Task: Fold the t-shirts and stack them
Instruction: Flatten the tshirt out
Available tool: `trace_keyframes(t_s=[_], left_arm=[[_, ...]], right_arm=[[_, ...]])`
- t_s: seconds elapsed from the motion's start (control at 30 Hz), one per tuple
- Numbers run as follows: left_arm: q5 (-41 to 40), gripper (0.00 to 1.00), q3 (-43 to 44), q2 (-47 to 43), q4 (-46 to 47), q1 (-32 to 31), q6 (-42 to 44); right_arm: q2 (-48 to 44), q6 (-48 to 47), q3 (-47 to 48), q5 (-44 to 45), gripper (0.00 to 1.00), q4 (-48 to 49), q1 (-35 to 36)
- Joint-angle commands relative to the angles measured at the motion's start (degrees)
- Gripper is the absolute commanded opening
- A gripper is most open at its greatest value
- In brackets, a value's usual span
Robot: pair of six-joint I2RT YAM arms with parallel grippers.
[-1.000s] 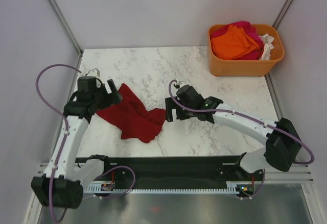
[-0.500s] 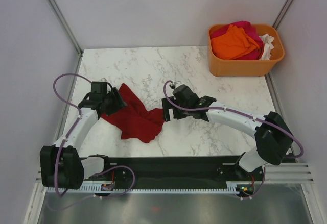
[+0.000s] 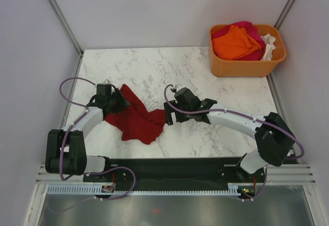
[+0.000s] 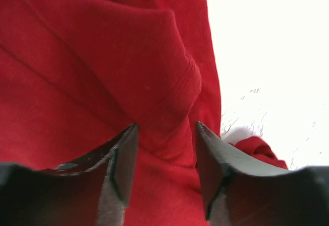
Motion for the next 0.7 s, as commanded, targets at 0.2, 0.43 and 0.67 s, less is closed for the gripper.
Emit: trace_keyframes(t_s=[0.2, 0.43, 0.67], left_arm=[[0.07, 0.39, 0.53, 0.18, 6.19, -0.21, -1.46], [0.15, 0.02, 1.06, 0.17, 6.10, -0.21, 1.35], [1.75, 0.02, 7.27, -4.28, 0.78, -0.21, 2.93]], right_arm=[[0.76, -1.68, -0.73, 0.46, 0.98, 0.87, -0.22], [1.99, -1.69, -0.73, 0.28, 0.98, 0.78, -0.22], [2.17, -1.69, 0.14, 1.77, 0.98, 0.78, -0.57]])
